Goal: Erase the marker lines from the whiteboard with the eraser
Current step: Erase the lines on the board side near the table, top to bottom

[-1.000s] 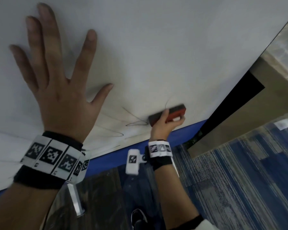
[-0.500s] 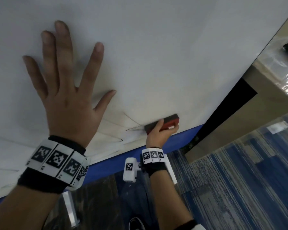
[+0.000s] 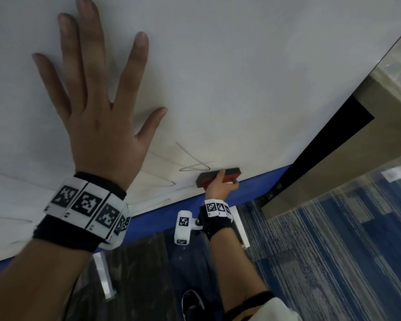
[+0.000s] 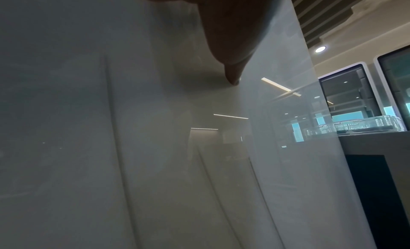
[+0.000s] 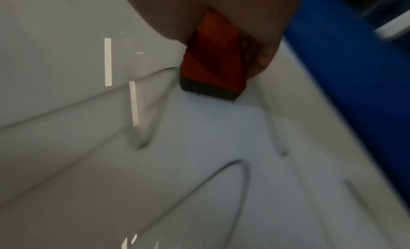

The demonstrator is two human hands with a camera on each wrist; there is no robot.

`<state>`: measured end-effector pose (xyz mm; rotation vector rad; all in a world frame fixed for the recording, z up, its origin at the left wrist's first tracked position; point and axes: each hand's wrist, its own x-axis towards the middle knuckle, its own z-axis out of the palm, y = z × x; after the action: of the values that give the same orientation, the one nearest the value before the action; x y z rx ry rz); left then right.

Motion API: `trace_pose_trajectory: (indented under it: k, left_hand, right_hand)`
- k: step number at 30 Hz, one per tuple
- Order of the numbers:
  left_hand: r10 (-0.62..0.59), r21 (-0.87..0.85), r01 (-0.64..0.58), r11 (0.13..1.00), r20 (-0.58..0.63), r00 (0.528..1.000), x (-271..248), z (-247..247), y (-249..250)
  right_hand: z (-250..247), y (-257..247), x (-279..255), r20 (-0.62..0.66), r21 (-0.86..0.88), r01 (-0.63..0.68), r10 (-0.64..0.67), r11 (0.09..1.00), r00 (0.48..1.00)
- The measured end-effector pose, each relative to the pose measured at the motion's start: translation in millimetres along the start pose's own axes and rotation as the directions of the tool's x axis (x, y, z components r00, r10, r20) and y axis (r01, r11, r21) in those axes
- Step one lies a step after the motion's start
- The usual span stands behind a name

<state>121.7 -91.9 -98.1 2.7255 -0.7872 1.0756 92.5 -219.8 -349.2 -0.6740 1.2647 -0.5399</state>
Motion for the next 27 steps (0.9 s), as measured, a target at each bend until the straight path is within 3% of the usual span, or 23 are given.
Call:
trace_pose_trajectory:
  k: [2, 5, 6, 7, 9, 11, 13, 15, 17, 19, 22, 25, 27]
  left_hand:
    - [-0.006, 0.001, 0.006, 1.0, 0.004, 1.0, -1, 0, 0]
    - [-0.019, -0.004, 0.019, 1.0, 0.017, 1.0, -1, 0, 1]
    - [-0.018, -0.002, 0.018, 1.0, 0.016, 1.0, -2, -1, 1]
    - [-0.014, 0.001, 0.014, 1.0, 0.012, 1.0, -3, -2, 1]
    - [0.01, 0.02, -0.009, 1.0, -0.001, 1.0, -5, -3, -1]
    - [0.042, 0.049, -0.041, 0.998, -0.012, 0.999, -4, -4, -5]
    - [0.061, 0.068, -0.06, 0.996, -0.014, 0.998, -4, -4, -7]
    - [0.063, 0.077, -0.062, 0.995, -0.02, 0.998, -4, -3, -7]
    - [0.065, 0.089, -0.064, 0.994, -0.015, 0.998, -4, -2, -8]
    - [0.069, 0.094, -0.067, 0.993, -0.011, 0.998, -4, -2, -9]
    - [0.091, 0.102, -0.089, 0.991, -0.015, 0.996, -5, -2, -11]
    - [0.093, 0.1, -0.091, 0.991, -0.025, 0.995, -6, -1, -13]
    - [0.092, 0.1, -0.089, 0.991, -0.031, 0.995, -7, 0, -13]
  right_hand:
    - [7, -17, -34, 0.126, 0.058, 0.233, -0.239, 0.971, 0.963]
    - [10, -25, -79, 0.387, 0.07, 0.53, -0.512, 0.845, 0.766]
    - [10, -19, -80, 0.396, 0.056, 0.55, -0.524, 0.833, 0.754]
    - [8, -9, -73, 0.367, 0.038, 0.535, -0.51, 0.844, 0.778]
    - [1, 13, -51, 0.262, 0.001, 0.395, -0.381, 0.919, 0.886]
    - [-4, 39, -27, 0.119, -0.027, 0.069, -0.066, 0.997, 0.991]
    - [-5, 54, -19, 0.026, -0.053, -0.277, 0.278, 0.96, 0.96]
    - [1, 60, -21, 0.02, -0.019, -0.334, 0.334, 0.942, 0.942]
    - [9, 51, -36, 0.024, 0.086, -0.176, 0.175, 0.981, 0.984]
    - [15, 36, -47, 0.07, 0.128, 0.097, -0.107, 0.987, 0.992]
    - [16, 17, -66, 0.214, 0.149, 0.384, -0.409, 0.911, 0.887]
    - [14, 25, -61, 0.215, 0.08, 0.499, -0.504, 0.863, 0.837]
    - [8, 44, -39, 0.141, 0.032, 0.414, -0.414, 0.91, 0.899]
